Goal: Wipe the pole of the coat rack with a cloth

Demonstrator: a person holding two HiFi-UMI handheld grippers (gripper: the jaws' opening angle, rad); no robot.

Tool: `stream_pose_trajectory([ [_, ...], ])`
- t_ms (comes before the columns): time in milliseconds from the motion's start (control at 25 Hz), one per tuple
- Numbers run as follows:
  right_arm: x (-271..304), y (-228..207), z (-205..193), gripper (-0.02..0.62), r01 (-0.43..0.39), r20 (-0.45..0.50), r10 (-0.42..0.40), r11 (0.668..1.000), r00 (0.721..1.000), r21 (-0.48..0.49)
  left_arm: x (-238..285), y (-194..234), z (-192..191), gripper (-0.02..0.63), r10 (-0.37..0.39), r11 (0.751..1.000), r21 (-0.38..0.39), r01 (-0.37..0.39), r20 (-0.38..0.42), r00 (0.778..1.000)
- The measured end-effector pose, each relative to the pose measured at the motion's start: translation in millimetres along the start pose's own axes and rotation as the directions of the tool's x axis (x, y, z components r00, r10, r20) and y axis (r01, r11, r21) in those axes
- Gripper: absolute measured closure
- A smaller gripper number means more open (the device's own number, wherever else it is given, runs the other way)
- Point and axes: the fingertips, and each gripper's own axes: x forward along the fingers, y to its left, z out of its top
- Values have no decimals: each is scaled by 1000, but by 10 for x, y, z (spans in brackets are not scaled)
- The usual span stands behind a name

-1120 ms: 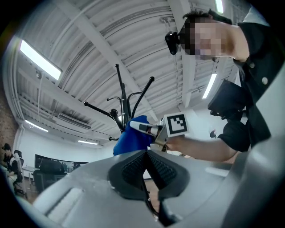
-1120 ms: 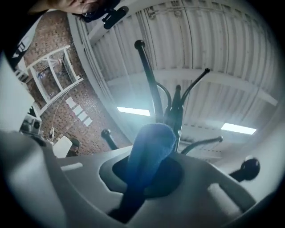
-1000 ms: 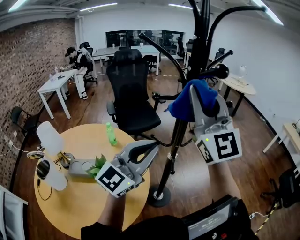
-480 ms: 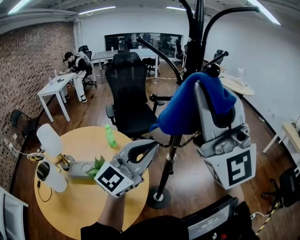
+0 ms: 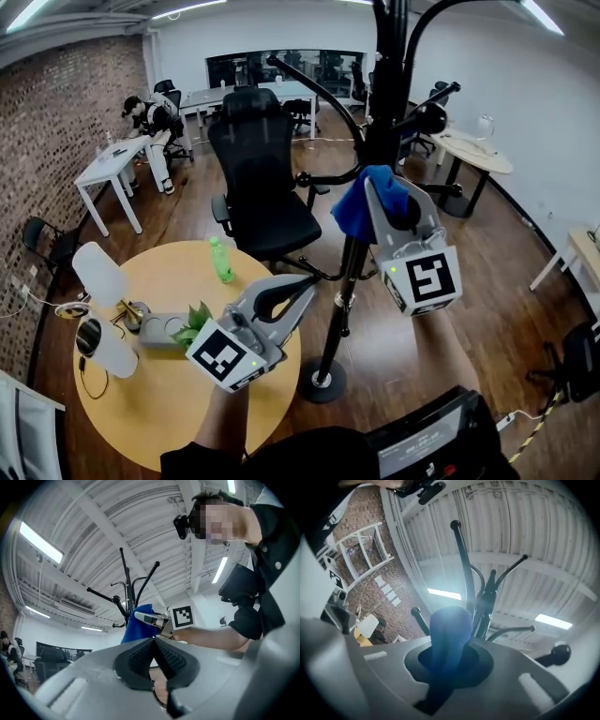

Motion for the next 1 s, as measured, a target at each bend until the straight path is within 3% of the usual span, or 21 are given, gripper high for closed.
stream_pose_trajectory([
  [160, -210, 139, -363, 572, 7, -35, -3, 994, 999, 106, 30, -15, -55, 612, -3, 1000, -13, 3, -14, 1000],
  [360, -640, 650, -1244, 572, -21, -181, 61, 977, 982, 211, 59, -65, -132, 612, -5, 999, -55, 4, -10, 1000],
  [480, -875, 918, -1753, 572, -30, -272, 120, 949, 955, 315, 95, -115, -195, 612, -21, 998, -63, 20, -21, 1000],
  [640, -1130, 1213, -2273, 572, -27, -400, 202, 915, 894, 402, 128, -151, -242, 612, -30, 995, -93, 28, -17, 999],
  [760, -1263, 1369, -2404, 572, -5, -452, 248, 880, 857, 475, 77, -173, -341, 612, -44, 996, -79, 39, -53, 998],
  [840, -1306, 1402, -2351, 572, 4, -438, 269, 849, 858, 529, 33, -179, -398, 612, -48, 996, -77, 43, -71, 996],
  [1000, -1359, 1441, -2208, 572, -3, -399, 300, 803, 866, 596, 60, -194, -370, 612, -43, 989, -141, 43, 2, 999],
])
